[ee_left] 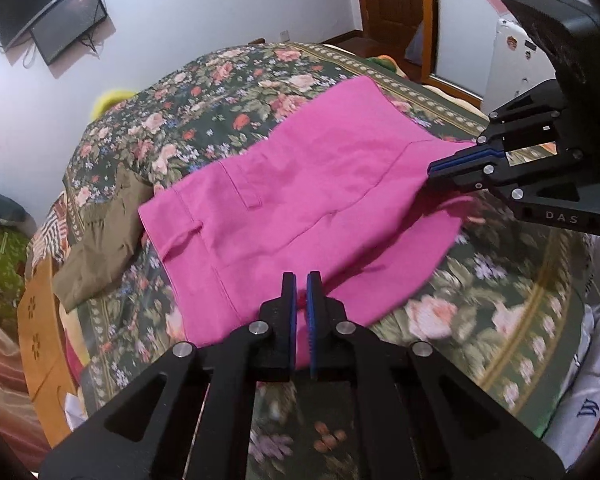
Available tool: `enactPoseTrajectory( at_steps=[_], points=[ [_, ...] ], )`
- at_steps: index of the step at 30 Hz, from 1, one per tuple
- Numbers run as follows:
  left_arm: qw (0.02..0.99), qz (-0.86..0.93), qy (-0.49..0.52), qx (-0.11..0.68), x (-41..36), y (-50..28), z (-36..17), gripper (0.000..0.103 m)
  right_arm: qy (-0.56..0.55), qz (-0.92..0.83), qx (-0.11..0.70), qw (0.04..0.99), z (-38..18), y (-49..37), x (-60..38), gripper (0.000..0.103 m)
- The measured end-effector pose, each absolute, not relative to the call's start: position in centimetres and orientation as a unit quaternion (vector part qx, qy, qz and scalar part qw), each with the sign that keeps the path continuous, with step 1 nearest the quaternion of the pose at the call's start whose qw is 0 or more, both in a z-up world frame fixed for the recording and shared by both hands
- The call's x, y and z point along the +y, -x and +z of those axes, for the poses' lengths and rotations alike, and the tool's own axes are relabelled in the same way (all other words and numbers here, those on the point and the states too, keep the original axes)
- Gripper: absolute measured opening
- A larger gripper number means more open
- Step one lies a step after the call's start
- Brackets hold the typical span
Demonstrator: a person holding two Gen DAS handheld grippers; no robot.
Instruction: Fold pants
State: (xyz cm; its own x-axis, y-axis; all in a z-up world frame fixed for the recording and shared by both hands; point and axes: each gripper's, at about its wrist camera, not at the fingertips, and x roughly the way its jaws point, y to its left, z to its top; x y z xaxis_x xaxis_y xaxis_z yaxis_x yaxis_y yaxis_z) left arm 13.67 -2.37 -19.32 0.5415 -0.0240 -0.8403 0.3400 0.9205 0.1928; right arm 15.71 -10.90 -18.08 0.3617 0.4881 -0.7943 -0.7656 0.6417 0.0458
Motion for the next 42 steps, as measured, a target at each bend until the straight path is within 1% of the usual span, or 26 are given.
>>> enactPoseTrajectory(
  at_steps=[6,11,13,14,15,16,17,22,26,31,33,34,35,36,37,39,42],
  points=[
    [0.860,-0.108,-0.167,0.470,-2.7,-12.1,-19.7,0.005,0.170,0.388,0.427,0.799,-19.1,-13.8,-11.4,0.003],
    [0.867,-0.095,-0.150,0.466,-1.2,-12.7,-18.7,0.006,0.187,0.374,0.426,0.802,-18.9,-13.1,-11.6,0.005],
    [0.867,-0.086,-0.152,0.467,-0.7,-13.3,-18.6,0.015,0.200,0.361,0.423,0.807,-18.8,-13.2,-11.6,0.010],
    [0.866,-0.083,-0.154,0.469,-0.5,-13.7,-18.6,0.029,0.202,0.357,0.421,0.809,-18.8,-13.5,-11.6,0.020],
    [0.865,-0.081,-0.155,0.471,-0.3,-13.9,-18.7,0.047,0.201,0.355,0.422,0.809,-18.7,-13.8,-11.7,0.031],
    [0.865,-0.077,-0.158,0.471,-0.2,-14.2,-18.9,0.056,0.198,0.355,0.423,0.810,-18.8,-14.1,-11.6,0.034],
    [0.865,-0.074,-0.164,0.469,-0.3,-14.5,-19.2,0.065,0.196,0.356,0.422,0.810,-18.8,-14.3,-11.6,0.035],
    [0.850,-0.086,-0.205,0.478,-1.6,-15.0,-21.0,0.065,0.212,0.363,0.435,0.796,-20.5,-14.8,-10.4,0.035],
    [0.835,-0.066,-0.265,0.478,-3.3,-15.4,-22.8,0.065,0.209,0.371,0.443,0.789,-21.4,-15.2,-9.8,0.035],
    [0.835,-0.079,-0.259,0.478,-3.8,-16.3,-23.4,0.065,0.194,0.379,0.439,0.792,-21.5,-15.9,-9.3,0.035],
    [0.836,-0.082,-0.250,0.481,-3.6,-16.9,-23.4,0.063,0.191,0.382,0.436,0.792,-21.6,-16.2,-9.1,0.027],
    [0.838,-0.083,-0.248,0.480,-3.6,-17.0,-23.4,0.059,0.191,0.382,0.436,0.792,-21.6,-16.3,-9.0,0.022],
    [0.840,-0.083,-0.243,0.478,-3.5,-17.2,-23.3,0.048,0.193,0.380,0.437,0.792,-21.7,-16.5,-8.9,0.013],
    [0.840,-0.083,-0.241,0.479,-3.5,-17.3,-23.3,0.040,0.191,0.380,0.438,0.792,-21.7,-16.7,-8.8,0.012],
    [0.841,-0.082,-0.235,0.480,-3.4,-17.5,-23.1,0.037,0.186,0.383,0.439,0.791,-21.7,-16.8,-8.8,0.012],
    [0.849,-0.082,-0.219,0.474,-3.0,-17.6,-22.7,0.026,0.177,0.388,0.439,0.791,-21.6,-16.9,-8.9,0.012],
    [0.856,-0.080,-0.191,0.473,-2.4,-18.0,-22.0,0.016,0.173,0.399,0.440,0.785,-21.4,-16.6,-8.8,0.012]
  ],
)
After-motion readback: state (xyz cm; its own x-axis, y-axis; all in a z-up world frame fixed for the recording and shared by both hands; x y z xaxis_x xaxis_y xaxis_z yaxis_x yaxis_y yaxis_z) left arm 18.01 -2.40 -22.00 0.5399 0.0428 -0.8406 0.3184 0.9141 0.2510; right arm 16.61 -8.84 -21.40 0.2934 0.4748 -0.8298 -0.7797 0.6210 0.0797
